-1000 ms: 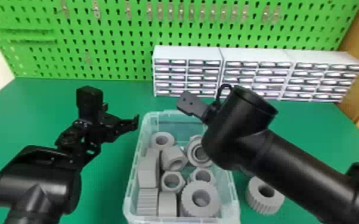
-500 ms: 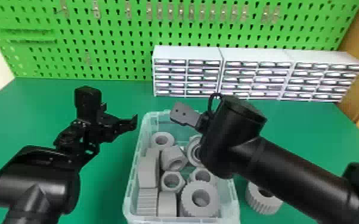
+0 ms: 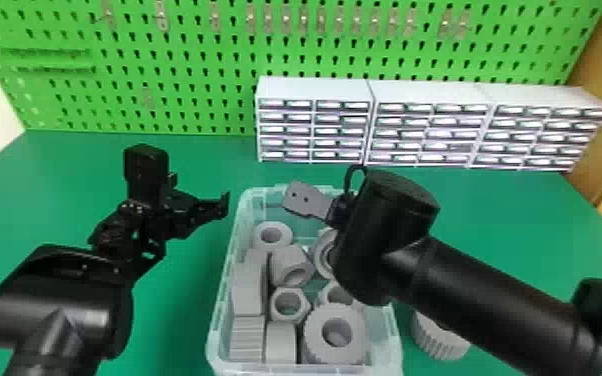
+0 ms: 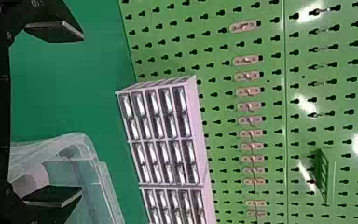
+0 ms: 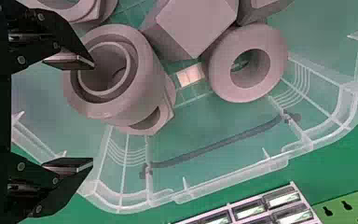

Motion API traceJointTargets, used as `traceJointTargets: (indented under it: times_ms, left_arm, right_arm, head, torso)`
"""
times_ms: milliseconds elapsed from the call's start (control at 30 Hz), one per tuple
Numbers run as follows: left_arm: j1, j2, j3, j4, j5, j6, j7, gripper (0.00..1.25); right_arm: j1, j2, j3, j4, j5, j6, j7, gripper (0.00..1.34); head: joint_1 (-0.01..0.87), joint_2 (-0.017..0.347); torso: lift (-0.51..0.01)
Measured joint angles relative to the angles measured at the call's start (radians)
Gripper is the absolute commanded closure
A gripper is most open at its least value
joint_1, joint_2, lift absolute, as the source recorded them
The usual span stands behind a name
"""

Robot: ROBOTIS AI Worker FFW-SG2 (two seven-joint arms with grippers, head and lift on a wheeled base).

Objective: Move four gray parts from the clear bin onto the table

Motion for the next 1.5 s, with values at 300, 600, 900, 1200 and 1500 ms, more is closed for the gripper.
traceJointTargets:
  times_ms: [300,600,900,1200,1500]
  left_arm:
    - [0.006,0.0,0.002,0.0,0.001,0.0,0.0,0.13]
    - [0.006,0.0,0.003,0.0,0.001,0.0,0.0,0.13]
    - [0.006,0.0,0.002,0.001,0.001,0.0,0.0,0.13]
    - [0.006,0.0,0.002,0.002,0.002,0.0,0.0,0.13]
    - [0.006,0.0,0.002,0.002,0.003,0.0,0.0,0.13]
  right_arm:
    - [0.016,0.01,-0.014,0.045,0.004,-0.051,0.0,0.52]
    - [0.022,0.012,-0.014,0.084,0.025,-0.089,-0.006,0.52]
    - [0.032,0.013,-0.026,0.11,0.03,-0.116,-0.057,0.52]
    - [0.047,0.021,-0.041,0.148,0.03,-0.162,-0.077,0.52]
    - [0.053,0.021,-0.043,0.174,0.028,-0.182,-0.083,0.59]
  head:
    - [0.686,0.026]
    - [0.686,0.026]
    - [0.686,0.026]
    - [0.686,0.026]
    - [0.686,0.026]
  torso:
    - [-0.05]
    - [-0.05]
    - [-0.05]
    - [-0.05]
    - [-0.05]
